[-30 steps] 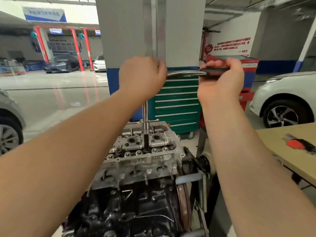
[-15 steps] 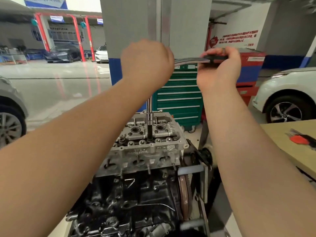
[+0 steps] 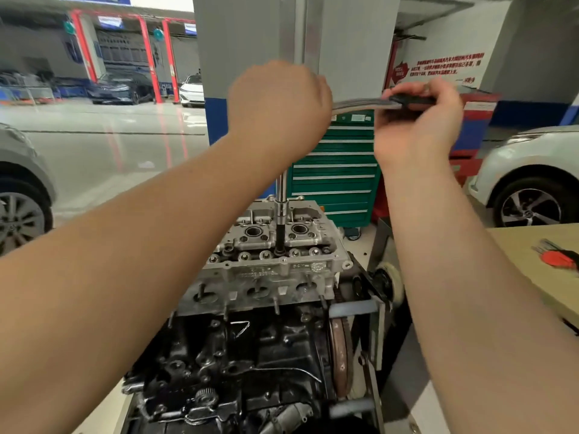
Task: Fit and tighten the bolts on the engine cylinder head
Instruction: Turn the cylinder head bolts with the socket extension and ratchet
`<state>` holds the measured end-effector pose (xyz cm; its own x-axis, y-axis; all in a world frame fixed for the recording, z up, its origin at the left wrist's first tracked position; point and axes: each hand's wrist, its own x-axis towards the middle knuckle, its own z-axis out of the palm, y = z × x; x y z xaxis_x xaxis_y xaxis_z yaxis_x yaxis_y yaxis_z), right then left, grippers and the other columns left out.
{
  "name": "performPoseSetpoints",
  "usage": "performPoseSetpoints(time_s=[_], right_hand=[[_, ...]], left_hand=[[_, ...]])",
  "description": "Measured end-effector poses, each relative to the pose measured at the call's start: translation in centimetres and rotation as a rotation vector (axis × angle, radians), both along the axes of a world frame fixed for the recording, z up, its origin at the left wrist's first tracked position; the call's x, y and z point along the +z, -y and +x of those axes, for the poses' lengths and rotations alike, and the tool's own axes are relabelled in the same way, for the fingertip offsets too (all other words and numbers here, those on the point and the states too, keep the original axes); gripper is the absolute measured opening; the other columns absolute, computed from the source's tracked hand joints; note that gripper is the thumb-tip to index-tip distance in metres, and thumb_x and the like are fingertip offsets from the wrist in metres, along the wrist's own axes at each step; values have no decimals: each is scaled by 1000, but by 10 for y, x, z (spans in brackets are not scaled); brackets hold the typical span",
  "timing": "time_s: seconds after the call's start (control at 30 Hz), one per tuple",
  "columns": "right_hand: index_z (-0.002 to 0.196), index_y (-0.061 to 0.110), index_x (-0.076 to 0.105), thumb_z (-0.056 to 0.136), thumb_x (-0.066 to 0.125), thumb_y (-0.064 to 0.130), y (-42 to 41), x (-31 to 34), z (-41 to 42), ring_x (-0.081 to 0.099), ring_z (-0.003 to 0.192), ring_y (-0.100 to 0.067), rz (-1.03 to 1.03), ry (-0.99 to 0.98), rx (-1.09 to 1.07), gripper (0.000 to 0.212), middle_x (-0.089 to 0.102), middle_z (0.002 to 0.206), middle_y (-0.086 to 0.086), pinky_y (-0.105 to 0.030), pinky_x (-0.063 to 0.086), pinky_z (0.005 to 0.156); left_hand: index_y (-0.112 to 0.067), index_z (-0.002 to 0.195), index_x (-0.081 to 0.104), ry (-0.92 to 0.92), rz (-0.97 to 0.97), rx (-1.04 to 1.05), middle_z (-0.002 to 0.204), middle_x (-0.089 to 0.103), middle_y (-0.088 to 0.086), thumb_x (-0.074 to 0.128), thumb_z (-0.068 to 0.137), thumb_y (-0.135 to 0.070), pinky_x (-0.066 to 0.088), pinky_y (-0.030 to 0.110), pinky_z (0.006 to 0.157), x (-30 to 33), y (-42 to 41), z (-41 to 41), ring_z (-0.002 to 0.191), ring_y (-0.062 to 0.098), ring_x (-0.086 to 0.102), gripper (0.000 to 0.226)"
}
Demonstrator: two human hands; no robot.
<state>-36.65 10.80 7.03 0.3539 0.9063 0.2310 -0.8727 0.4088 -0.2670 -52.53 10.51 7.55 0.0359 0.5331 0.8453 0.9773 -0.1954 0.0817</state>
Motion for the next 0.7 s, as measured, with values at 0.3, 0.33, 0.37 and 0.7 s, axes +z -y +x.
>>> performPoseSetpoints(time_s=[0.3,0.33,0.37,0.7], right_hand=[[113,-18,49,87,69,-4,78,-40,-4,74,77,-24,56,179,-303,35,69,82,-21,-34,62,72],[108,-15,50,88,68,-5,78,-42,-3,73,69,-19,-3,202,-337,28,69,76,-18,-27,60,65],[107,-10,50,88,66,-5,76,-40,-4,70,68,-21,2,196,-330,25,65,77,-19,-27,59,64],[90,6,53,96,56,2,8,-4,2,58,65,-24,-1,29,25,8,57,75,-12,-38,58,77]], left_hand=[[-1,71,71,307,-266,-754,53,63,-2,50,108,-26,49,26,59,0,-12,-9,54,16,62,48],[-1,72,72,285,-214,-747,53,63,-2,50,108,-27,49,27,60,-2,-10,-7,54,15,61,50],[-2,71,72,256,-159,-706,56,64,0,49,107,-29,49,31,61,-4,-9,-7,56,17,63,51],[-16,57,43,7,-50,-53,55,41,6,40,105,-30,22,34,50,5,-19,2,49,23,36,50]])
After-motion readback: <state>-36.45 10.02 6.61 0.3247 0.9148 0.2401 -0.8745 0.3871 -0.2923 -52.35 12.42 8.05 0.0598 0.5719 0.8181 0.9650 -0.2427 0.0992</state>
